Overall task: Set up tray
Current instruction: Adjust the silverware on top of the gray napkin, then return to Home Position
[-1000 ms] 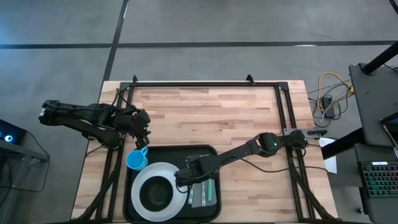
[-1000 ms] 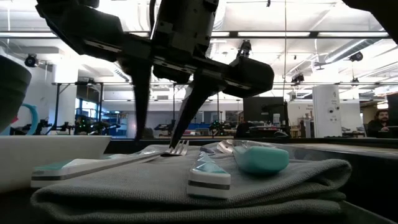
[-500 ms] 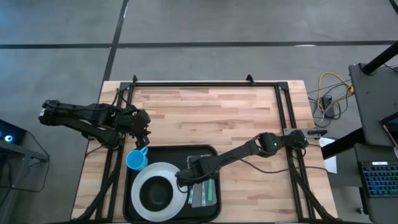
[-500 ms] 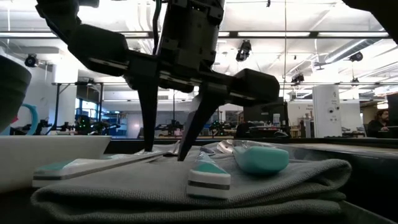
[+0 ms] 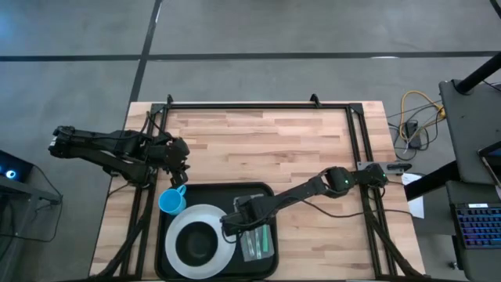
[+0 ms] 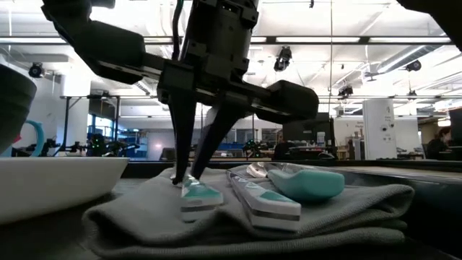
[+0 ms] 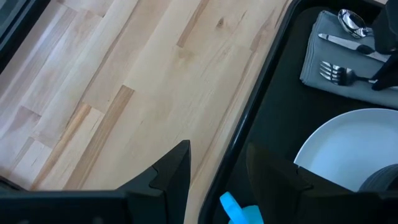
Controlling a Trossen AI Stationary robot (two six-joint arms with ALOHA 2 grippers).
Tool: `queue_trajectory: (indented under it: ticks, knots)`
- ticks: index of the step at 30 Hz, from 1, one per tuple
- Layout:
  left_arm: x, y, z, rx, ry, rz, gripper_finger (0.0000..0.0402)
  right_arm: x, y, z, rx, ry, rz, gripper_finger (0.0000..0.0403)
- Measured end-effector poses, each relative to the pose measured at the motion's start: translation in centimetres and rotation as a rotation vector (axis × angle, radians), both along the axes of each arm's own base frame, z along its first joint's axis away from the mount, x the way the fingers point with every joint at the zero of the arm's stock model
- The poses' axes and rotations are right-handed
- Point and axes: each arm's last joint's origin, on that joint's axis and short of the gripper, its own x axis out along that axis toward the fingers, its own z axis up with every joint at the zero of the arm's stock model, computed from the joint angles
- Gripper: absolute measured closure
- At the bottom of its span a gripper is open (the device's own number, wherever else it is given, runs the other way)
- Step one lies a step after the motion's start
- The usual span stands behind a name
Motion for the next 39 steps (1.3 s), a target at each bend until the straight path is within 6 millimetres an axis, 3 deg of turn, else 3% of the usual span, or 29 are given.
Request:
queue_trajectory:
  ticks: [8,15,26,39]
  knots:
    - [0.0,0.0,0.0,0.0,0.0,0.0,0.0265,0.1,0.0,0.3,0.011,-0.005,-0.035,0.0382]
    - [0.0,0.0,0.0,0.0,0.0,0.0,0.0265,0.0,0.0,0.3,0.014,-0.001,-0.07,0.0325]
    - [0.0,0.0,0.0,0.0,0.001,-0.001,0.0265,0.0,1.1,1.4,-0.018,-0.046,0.026,0.0256]
    - [0.0,0.0,0.0,0.0,0.001,-0.001,0.0265,-2.3,1.1,5.2,-0.157,0.084,0.065,0.0273]
